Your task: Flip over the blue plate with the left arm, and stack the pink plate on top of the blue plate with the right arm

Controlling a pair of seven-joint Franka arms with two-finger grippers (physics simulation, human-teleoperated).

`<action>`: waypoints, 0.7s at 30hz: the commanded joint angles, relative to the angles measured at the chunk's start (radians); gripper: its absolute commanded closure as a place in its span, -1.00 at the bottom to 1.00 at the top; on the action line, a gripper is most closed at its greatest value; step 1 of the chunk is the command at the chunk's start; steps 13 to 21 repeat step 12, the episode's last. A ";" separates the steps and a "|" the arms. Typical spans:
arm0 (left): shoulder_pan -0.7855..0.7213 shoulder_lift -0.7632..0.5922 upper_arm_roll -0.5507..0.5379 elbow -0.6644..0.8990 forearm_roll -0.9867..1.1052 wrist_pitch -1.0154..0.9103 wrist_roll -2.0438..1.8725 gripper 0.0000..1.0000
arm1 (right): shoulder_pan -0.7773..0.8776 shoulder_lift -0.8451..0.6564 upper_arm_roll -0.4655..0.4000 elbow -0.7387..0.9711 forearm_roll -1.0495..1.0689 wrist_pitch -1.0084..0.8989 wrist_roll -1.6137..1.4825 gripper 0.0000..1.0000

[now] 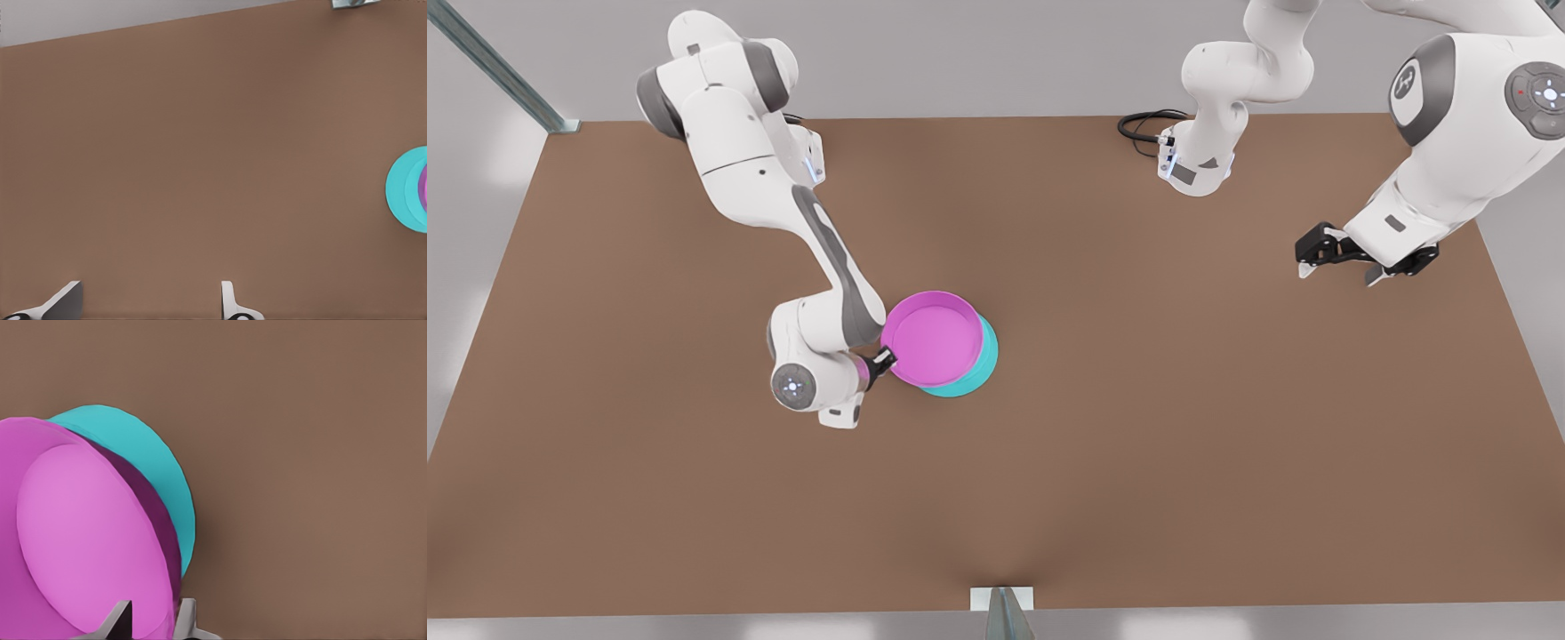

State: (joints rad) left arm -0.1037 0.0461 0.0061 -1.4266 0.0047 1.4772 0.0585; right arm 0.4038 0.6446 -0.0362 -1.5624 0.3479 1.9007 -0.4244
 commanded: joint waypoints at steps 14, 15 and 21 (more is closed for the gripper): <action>-0.002 0.001 0.000 0.000 0.000 0.000 0.000 -1.00 | -0.326 -0.370 -0.045 0.139 -0.342 -0.359 0.343 -1.00; -0.002 0.001 0.000 0.000 0.000 0.000 0.000 -1.00 | -0.326 -0.370 -0.045 0.139 -0.342 -0.359 0.343 -1.00; -0.002 0.001 0.000 0.000 0.000 0.000 0.000 -1.00 | -0.326 -0.370 -0.045 0.139 -0.342 -0.359 0.343 -1.00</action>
